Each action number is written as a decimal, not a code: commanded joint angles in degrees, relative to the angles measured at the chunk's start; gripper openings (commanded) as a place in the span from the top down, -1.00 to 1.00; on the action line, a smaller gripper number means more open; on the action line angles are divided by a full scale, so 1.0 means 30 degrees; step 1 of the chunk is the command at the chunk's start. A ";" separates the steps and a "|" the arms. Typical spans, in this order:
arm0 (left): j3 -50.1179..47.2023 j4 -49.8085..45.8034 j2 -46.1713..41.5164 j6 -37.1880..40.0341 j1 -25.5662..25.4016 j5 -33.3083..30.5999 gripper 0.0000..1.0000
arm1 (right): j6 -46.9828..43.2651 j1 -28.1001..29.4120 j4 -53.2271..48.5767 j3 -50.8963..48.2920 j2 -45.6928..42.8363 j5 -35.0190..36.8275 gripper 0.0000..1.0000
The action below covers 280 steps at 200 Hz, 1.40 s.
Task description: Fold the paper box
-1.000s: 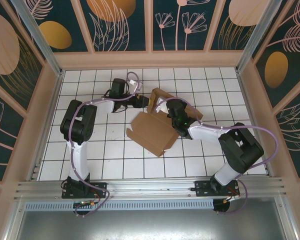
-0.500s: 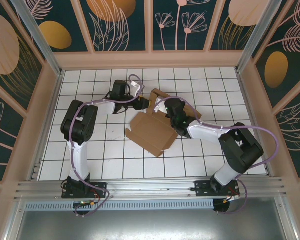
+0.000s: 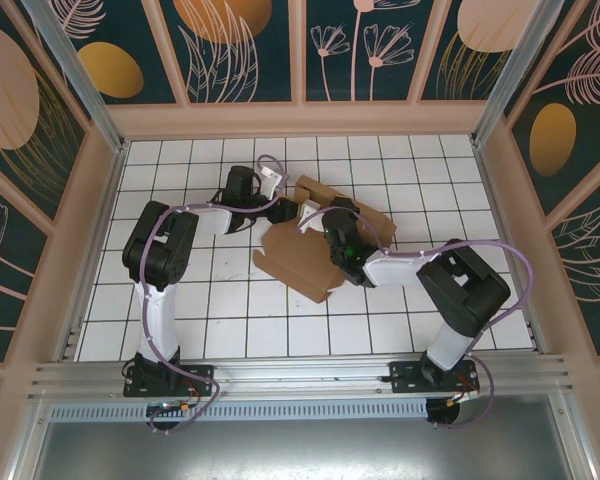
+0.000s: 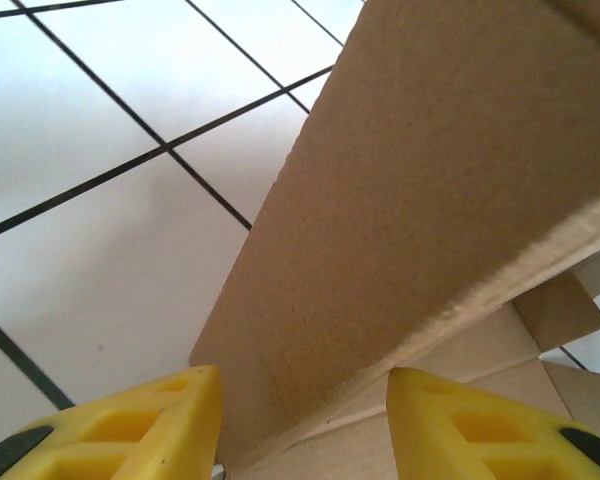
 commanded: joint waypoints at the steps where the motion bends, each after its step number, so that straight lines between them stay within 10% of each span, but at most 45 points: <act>1: -0.0351 0.1073 -0.0600 -0.0153 -0.0078 -0.0851 0.08 | -0.1271 0.0462 0.2510 -0.0481 0.0767 0.0218 1.00; 280: -0.0520 0.4635 0.0042 -0.2357 -0.0628 -0.2865 0.26 | -0.1116 0.1305 0.4483 -0.0049 0.3151 0.1565 1.00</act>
